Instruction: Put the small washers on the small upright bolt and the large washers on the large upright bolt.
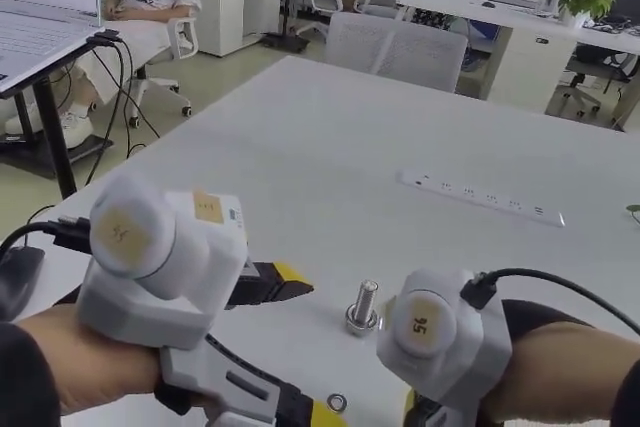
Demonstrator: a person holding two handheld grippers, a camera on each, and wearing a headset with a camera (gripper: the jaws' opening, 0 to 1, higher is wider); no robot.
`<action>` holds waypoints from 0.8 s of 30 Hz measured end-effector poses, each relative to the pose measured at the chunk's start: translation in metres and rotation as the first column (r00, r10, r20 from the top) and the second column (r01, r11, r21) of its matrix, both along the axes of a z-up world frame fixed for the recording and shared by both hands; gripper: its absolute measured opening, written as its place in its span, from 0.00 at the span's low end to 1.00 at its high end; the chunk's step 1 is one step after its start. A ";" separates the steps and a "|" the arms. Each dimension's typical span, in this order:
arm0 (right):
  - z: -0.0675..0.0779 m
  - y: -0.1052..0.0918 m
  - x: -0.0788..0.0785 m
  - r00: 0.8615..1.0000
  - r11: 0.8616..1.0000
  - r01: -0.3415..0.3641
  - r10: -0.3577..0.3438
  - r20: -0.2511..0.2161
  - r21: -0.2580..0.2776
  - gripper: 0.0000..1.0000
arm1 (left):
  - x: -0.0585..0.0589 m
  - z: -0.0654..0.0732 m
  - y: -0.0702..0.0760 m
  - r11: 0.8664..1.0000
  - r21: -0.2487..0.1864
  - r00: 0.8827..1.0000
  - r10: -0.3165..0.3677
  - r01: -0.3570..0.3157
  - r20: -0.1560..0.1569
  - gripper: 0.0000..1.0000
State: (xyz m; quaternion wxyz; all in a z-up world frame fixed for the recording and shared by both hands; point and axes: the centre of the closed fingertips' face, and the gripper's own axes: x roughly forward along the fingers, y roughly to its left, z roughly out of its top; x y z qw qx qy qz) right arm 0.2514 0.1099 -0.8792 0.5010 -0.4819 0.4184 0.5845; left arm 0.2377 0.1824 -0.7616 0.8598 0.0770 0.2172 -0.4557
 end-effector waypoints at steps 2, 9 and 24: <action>0.001 -0.002 0.002 1.000 1.000 0.008 -0.008 0.001 0.002 0.14 | 0.000 0.000 0.000 1.000 0.001 1.000 -0.001 0.001 0.000 0.85; 0.006 -0.015 0.010 0.999 0.999 0.045 -0.045 0.010 0.004 0.14 | 0.001 -0.002 -0.001 1.000 0.004 1.000 -0.006 0.006 -0.004 0.85; 0.011 -0.039 0.027 0.990 0.990 0.142 -0.142 0.010 0.019 0.13 | 0.006 -0.004 -0.005 1.000 0.006 1.000 -0.026 0.026 -0.013 0.85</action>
